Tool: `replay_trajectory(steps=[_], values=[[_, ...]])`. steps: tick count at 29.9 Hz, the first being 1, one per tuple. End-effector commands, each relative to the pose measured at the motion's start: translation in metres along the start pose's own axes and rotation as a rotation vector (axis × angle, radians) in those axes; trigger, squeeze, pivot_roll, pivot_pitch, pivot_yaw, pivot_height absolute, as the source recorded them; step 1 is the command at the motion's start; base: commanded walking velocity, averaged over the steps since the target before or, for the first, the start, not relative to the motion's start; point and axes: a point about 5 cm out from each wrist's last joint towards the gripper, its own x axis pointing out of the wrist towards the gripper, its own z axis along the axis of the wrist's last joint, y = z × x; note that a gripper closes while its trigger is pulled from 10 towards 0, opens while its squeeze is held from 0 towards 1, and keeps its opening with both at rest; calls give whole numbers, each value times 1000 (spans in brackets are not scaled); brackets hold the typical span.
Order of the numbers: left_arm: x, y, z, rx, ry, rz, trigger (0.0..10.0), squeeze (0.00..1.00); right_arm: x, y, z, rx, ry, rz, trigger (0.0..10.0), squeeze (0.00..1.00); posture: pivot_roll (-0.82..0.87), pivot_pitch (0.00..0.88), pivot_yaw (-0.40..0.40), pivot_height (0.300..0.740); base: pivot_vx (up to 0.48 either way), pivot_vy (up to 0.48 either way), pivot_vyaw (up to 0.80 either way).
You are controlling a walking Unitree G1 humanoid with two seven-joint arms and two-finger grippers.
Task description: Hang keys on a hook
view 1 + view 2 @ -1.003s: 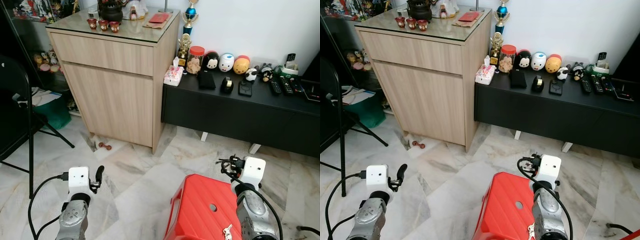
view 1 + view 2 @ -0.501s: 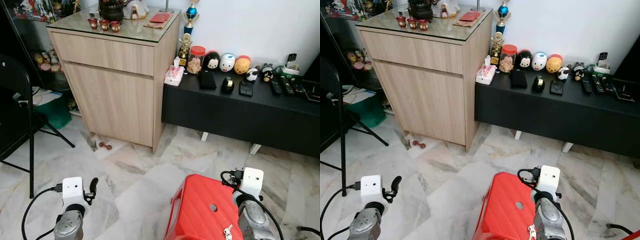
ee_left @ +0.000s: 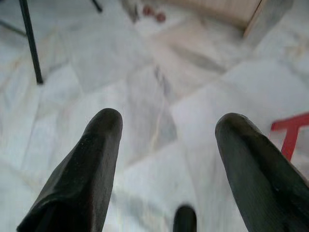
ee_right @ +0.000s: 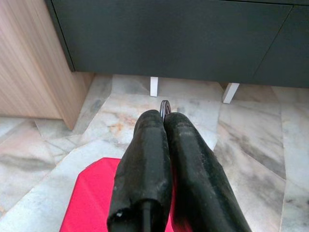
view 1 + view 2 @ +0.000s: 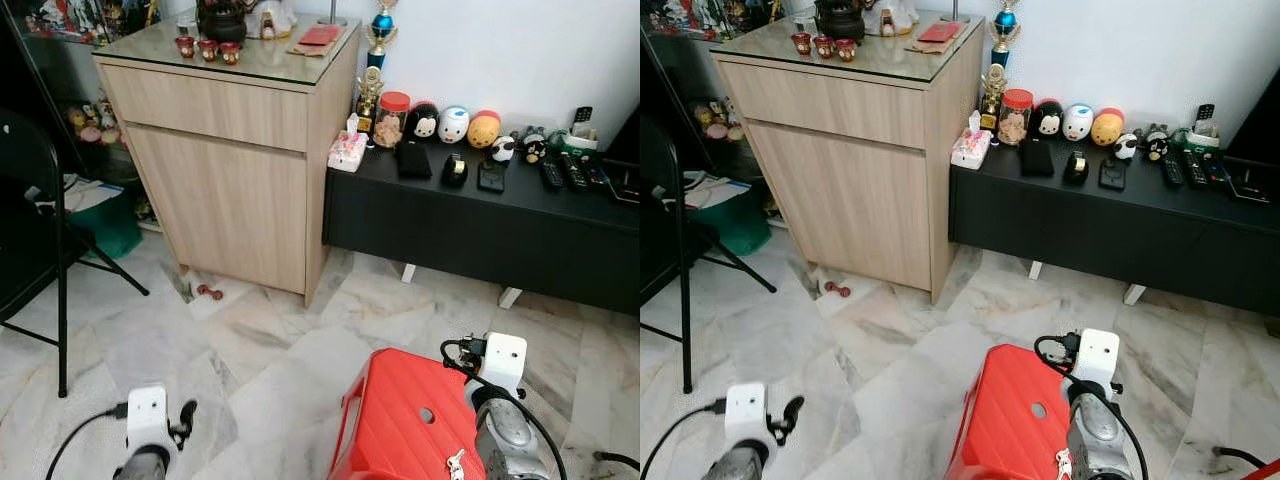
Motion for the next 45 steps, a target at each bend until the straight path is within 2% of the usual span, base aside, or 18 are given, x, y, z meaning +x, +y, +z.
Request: replay_trajectory(steps=[1,6,30,45], values=[[-6,4,-16,-13,74,37,10000,0,2,-1,3,10,-15,-8,10000,0,180,0,-66,740,0,0,0],[-11,9,-27,-30,126,61,10000,0,2,0,4,8,-19,-7,10000,0,178,0,-65,740,0,0,0],[-15,12,-34,-34,156,57,10000,0,3,9,4,15,-21,9,10000,0,180,0,-52,740,-239,0,0],[-17,13,-39,-28,191,52,10000,0,3,4,1,31,-4,-17,10000,0,180,0,-62,740,0,0,0]])
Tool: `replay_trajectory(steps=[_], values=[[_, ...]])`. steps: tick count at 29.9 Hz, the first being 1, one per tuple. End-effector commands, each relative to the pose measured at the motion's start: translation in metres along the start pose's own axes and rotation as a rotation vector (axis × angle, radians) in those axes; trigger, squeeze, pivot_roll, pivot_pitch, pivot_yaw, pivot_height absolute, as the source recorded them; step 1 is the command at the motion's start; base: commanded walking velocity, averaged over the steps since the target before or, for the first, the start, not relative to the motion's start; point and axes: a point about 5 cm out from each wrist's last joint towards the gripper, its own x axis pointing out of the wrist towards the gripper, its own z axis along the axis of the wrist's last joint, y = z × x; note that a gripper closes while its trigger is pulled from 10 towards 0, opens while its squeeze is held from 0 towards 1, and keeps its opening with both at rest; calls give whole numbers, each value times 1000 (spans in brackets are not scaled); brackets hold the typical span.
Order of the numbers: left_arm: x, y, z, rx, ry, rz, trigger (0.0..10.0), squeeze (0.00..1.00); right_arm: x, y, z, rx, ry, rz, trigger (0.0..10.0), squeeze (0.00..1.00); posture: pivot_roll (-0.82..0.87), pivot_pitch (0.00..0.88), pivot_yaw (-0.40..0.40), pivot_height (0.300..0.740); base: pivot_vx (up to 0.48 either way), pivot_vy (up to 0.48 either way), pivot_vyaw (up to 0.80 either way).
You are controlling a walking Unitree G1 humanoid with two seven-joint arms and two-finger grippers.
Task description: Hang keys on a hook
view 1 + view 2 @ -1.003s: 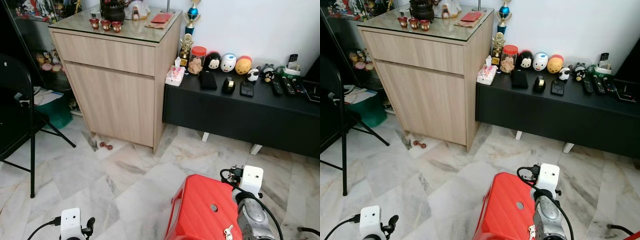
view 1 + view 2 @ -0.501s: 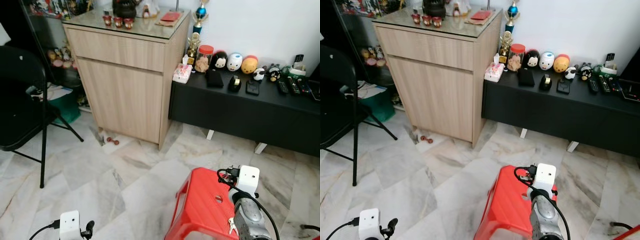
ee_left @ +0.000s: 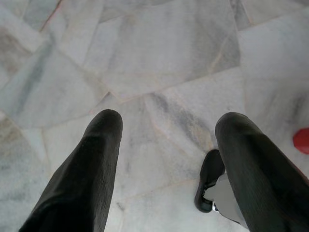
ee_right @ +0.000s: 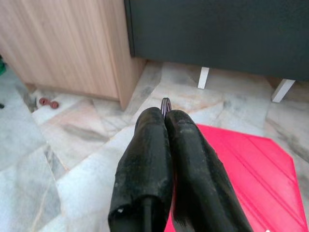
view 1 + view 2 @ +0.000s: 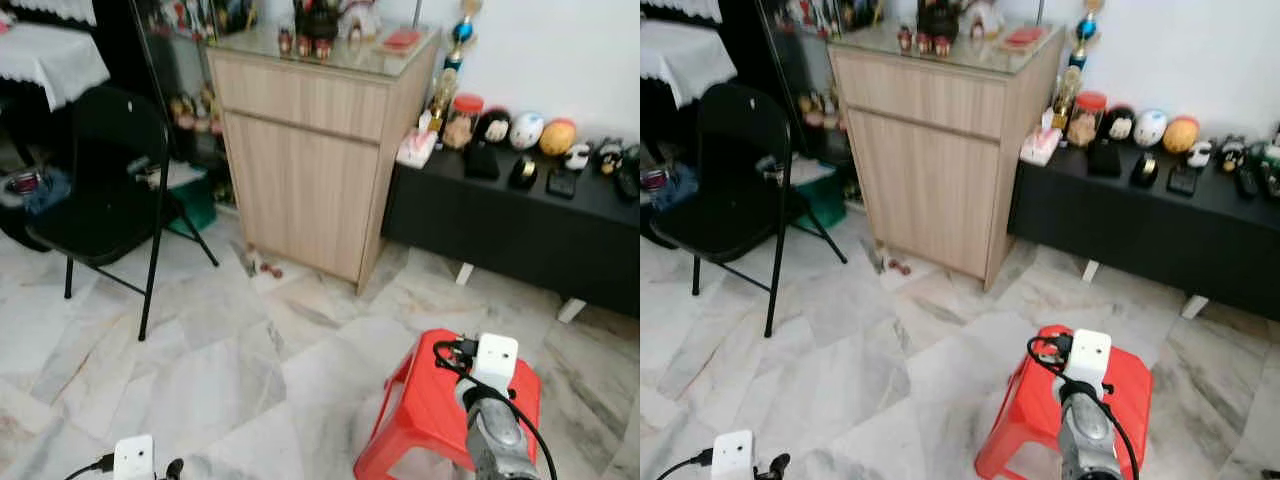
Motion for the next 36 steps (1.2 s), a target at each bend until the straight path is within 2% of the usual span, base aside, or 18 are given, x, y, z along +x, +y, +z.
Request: replay_trajectory(steps=[1,4,6,9,15,25,36], values=[[1,-3,1,-5,4,-10,10000,0,-1,-9,-2,8,10,-33,10000,0,180,0,-62,740,0,0,0],[0,-2,-2,-8,20,-10,10000,0,-5,-19,-12,45,68,-90,10000,0,177,0,-64,740,0,0,0],[0,-2,-3,-11,29,-10,10000,0,-13,-31,-28,22,145,-122,10000,0,180,0,-65,740,0,0,0],[0,-2,-4,-13,36,-10,10000,0,-22,-38,-41,-20,211,-120,10000,0,180,0,-64,740,0,0,0],[-1,0,-7,-13,56,-11,10000,0,-36,-51,-59,-13,289,-172,10000,0,177,0,-59,740,0,0,0],[-2,2,-10,9,72,-12,10000,0,-40,-51,-65,31,304,-207,10000,0,174,0,-53,740,0,-55,0],[-2,-1,-11,19,73,-19,10000,0,-37,-48,-62,80,295,-213,10000,0,177,0,-52,740,0,-326,-772]])
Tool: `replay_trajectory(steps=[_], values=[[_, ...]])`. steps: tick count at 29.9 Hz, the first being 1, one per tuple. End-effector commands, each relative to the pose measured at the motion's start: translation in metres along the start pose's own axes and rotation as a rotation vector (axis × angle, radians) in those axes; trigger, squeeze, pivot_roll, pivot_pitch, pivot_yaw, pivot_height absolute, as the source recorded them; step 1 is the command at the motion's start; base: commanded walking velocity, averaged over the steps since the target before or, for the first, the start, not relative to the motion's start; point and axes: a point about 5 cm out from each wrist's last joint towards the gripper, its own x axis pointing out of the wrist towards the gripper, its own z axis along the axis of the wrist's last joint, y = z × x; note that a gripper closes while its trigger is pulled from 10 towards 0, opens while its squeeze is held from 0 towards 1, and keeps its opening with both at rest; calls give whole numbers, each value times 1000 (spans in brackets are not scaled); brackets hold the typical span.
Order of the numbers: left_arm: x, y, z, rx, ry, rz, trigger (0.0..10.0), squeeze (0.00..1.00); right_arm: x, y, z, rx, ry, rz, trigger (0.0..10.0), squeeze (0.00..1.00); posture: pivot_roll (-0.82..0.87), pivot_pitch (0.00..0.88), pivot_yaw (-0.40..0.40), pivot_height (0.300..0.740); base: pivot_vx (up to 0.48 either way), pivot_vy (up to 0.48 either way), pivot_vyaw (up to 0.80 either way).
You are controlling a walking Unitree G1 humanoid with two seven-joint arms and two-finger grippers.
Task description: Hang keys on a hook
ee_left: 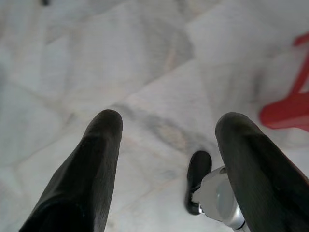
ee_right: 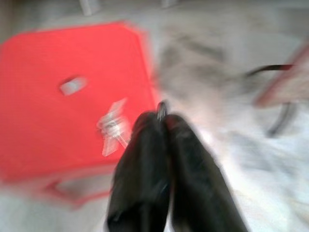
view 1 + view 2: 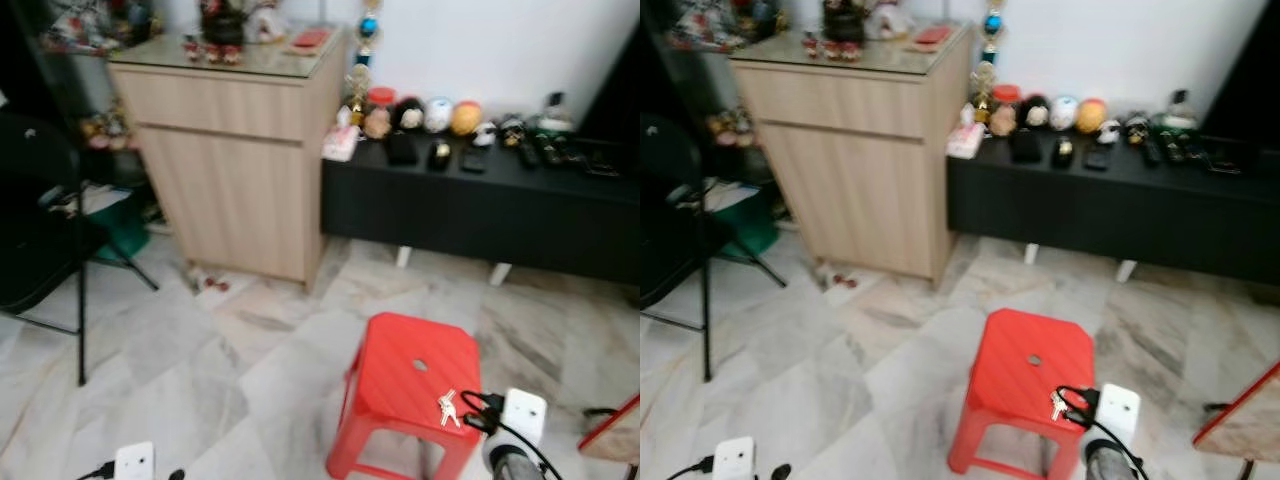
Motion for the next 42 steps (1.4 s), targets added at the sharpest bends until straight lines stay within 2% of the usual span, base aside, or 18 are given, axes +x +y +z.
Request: replay_trajectory(steps=[1,26,34,42], values=[[0,-2,-3,22,16,-12,10000,0,1,1,3,8,-4,-2,10000,0,177,0,-52,740,0,-334,-788],[2,-4,4,39,-6,-17,10000,0,8,19,27,17,-96,40,10000,0,163,0,-35,740,0,-324,-54],[2,-5,4,47,-6,-27,10000,0,8,20,28,21,-105,47,10000,0,164,0,-39,740,0,-391,0],[2,-9,3,49,-6,-39,10000,0,10,24,39,13,-153,64,10000,0,158,0,-42,740,0,-401,0]])
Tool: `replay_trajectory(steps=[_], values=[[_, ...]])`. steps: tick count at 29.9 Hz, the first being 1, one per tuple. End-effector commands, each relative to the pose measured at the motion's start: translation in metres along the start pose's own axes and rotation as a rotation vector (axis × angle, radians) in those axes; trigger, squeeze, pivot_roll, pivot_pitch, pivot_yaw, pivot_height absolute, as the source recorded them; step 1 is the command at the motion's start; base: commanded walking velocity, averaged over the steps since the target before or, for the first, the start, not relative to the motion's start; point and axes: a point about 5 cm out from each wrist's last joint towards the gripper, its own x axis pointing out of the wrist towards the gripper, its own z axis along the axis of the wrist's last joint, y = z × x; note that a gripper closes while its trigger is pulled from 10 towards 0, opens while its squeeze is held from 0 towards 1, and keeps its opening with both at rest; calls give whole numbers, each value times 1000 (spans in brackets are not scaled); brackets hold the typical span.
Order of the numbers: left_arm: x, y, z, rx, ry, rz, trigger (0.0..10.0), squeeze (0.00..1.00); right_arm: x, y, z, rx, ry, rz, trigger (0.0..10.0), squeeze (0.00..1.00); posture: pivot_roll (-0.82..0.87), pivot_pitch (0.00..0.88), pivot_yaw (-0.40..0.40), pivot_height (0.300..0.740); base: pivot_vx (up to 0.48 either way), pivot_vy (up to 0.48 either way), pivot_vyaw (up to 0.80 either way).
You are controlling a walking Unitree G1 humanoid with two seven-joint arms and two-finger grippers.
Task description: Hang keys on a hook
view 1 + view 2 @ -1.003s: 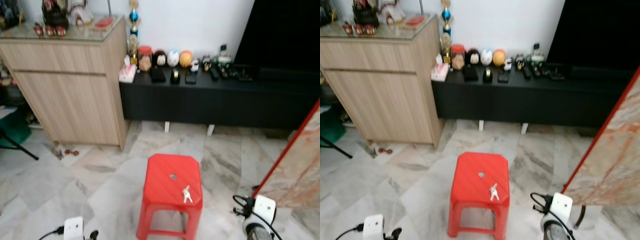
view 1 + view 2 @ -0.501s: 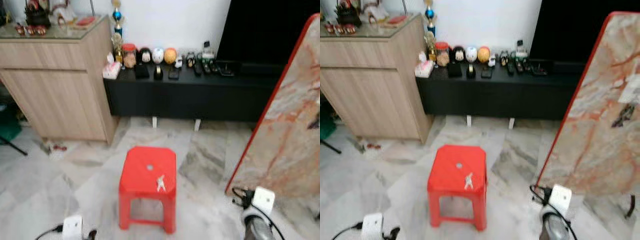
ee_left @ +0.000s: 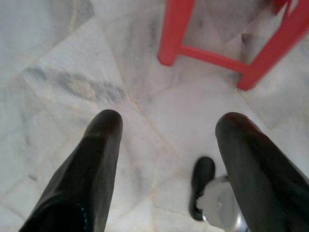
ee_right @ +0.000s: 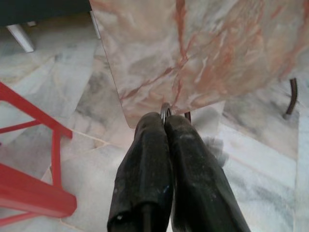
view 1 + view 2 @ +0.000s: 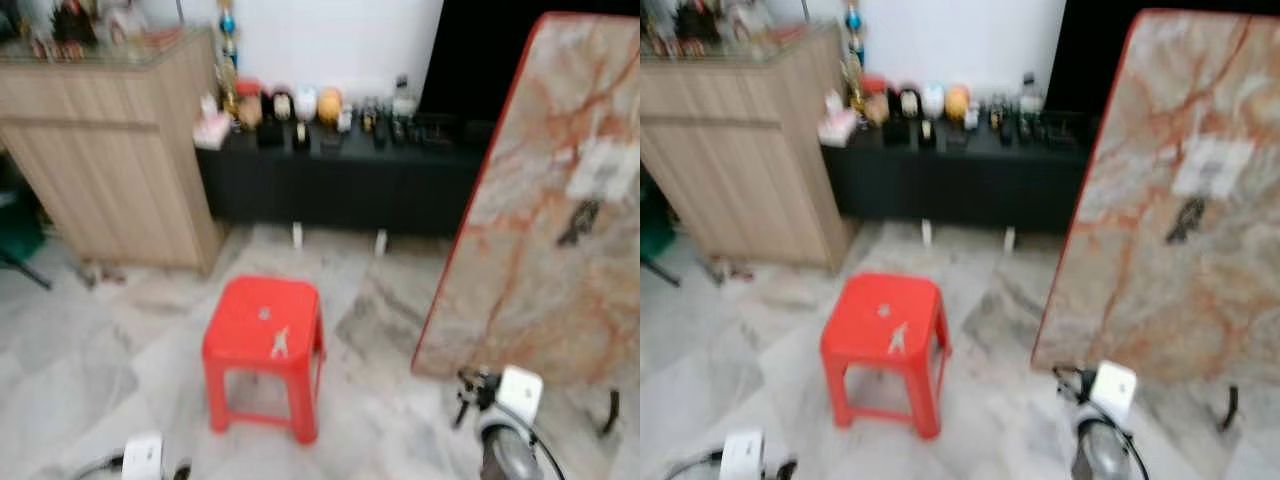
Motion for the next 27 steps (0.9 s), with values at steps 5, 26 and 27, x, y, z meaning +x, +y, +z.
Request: replay_trajectory(steps=[5,26,27], values=[[1,-5,1,13,-3,-22,10000,0,6,0,17,-9,-60,3,10000,0,156,0,-45,740,0,-399,0],[-2,-1,-4,-11,7,-13,10000,0,12,5,37,-15,-132,3,10000,0,154,0,-40,740,0,-397,0],[-2,-1,-5,-12,8,-13,10000,0,12,5,37,-15,-133,5,10000,0,154,0,-40,740,0,-349,0]])
